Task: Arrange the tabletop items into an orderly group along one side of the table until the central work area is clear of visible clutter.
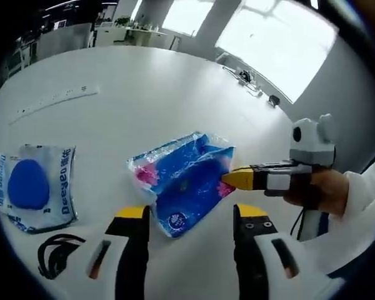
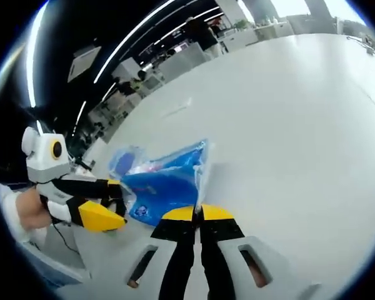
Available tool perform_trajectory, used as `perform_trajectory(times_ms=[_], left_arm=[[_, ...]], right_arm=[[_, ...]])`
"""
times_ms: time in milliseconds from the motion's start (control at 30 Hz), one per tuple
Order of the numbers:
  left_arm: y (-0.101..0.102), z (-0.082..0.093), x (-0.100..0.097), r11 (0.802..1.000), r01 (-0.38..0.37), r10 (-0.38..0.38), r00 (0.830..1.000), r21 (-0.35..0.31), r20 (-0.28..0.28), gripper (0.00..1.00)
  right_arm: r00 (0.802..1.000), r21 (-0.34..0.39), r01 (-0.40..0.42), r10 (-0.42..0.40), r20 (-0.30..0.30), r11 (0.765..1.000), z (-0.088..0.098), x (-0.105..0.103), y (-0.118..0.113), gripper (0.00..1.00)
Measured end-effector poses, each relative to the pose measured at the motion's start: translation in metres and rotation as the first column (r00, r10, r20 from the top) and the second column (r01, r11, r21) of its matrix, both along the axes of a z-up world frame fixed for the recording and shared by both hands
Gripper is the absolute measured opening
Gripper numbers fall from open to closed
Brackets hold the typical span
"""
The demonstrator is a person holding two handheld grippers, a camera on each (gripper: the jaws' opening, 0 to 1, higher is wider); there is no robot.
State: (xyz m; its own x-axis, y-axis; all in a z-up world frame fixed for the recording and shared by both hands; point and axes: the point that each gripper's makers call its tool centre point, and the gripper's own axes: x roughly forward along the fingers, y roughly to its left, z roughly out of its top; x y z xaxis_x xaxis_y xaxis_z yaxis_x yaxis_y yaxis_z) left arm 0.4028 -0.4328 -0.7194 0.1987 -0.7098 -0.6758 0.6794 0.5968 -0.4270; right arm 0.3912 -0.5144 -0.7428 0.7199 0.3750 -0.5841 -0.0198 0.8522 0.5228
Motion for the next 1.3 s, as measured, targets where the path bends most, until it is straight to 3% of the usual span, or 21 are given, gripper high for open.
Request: perform_trajectory(times_ms=[367,967,1067,1300], left_arm=[[0.001,-0.016,0.002,1.000,-0.025,0.026,0.999,0.014,-0.042,0.55],[0.006,-0.026,-0.001,0.998,-0.055,0.056,0.995,0.011,-0.084,0.53],[0.010,-0.024,0.002,0.998,-0.068,0.068,0.995,0.012,-0.074,0.54],[0.020,-0.011,0.008,0.994,-0.109,0.109,0.993,-0.003,-0.033,0.56]], right_arm=[[0.999,0.009,0.012,-0.012,-0.037,1.000,-0.017,0.005,0.002,0.00],[1.000,-0.012,-0.017,0.016,-0.023,1.000,-0.018,0.009,0.005,0.01],[1.000,-0.008,-0.009,0.009,0.006,1.000,-0.011,0.010,0.005,0.06],[0.999,-0.039,0.007,-0.006,0.042,0.999,-0.003,0.005,0.002,0.28]])
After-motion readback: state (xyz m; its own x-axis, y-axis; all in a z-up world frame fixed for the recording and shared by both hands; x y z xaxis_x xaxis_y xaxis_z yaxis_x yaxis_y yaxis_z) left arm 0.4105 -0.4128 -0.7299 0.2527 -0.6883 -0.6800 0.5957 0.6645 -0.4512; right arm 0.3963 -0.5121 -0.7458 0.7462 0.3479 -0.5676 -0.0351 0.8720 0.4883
